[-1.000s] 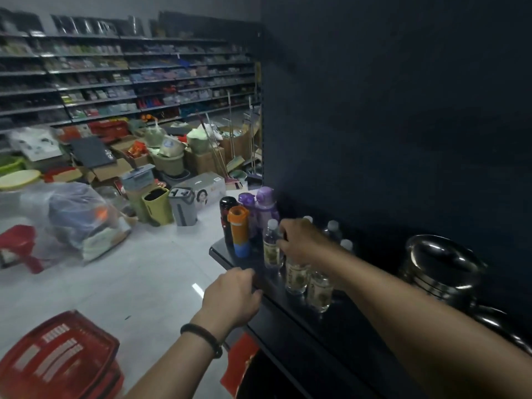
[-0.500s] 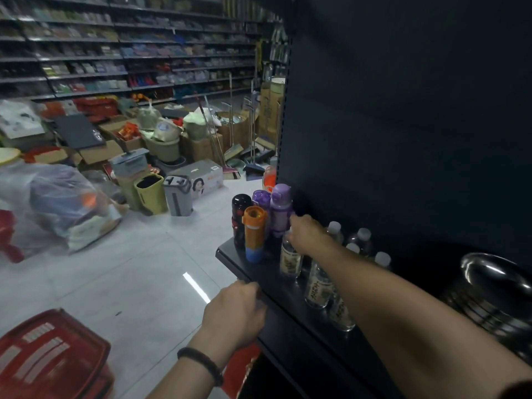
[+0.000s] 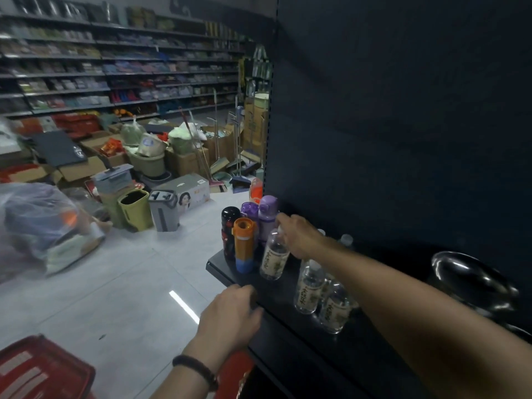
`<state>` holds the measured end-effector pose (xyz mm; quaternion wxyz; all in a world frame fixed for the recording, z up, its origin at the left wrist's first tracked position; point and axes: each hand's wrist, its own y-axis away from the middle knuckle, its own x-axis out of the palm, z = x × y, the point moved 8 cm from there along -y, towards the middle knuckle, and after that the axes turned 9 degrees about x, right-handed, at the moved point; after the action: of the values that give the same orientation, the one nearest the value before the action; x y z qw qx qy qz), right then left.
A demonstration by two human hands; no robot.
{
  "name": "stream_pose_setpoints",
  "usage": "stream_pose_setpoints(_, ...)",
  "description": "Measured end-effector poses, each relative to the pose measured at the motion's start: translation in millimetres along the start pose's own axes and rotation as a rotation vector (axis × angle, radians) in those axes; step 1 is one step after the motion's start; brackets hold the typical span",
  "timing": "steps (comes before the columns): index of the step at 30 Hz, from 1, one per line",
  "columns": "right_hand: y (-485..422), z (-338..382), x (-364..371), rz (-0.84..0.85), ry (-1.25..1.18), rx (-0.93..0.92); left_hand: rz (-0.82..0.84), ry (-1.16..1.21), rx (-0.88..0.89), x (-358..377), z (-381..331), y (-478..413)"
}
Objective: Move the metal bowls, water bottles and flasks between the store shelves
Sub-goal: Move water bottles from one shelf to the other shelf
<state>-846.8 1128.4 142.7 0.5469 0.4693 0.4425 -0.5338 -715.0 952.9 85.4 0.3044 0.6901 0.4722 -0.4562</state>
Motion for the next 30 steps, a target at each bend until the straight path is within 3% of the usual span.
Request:
stream_pose_setpoints(5, 59, 4, -84, -0.009, -0.190, -0.089, -0.091, 0.056, 0.032, -31, -9, 2)
stream_pose_setpoints(9, 111, -7, -135, -0.006, -0.221, -0.134, -0.164, 0.265, 0.109, -50, -37, -2)
stream_pose_setpoints(12, 153, -19, -161, -0.009, -0.200, -0.186, -0.117, 0.504, 0.208, -47, -71, -9)
stream_pose_setpoints(15, 194, -37, -180, -0.009, -0.213, -0.184, 0.032, 0.738, 0.318, -30, -118, -7)
stream_pose_setpoints(20, 256, -87, -194, 0.003, -0.260, -0.091, 0.143, 0.967, 0.455, -3, -201, 15)
stream_pose_setpoints(30, 437, -250, -202, -0.097, -0.359, 0.274, 0.334, 0.879, 0.535, 71, -381, 104)
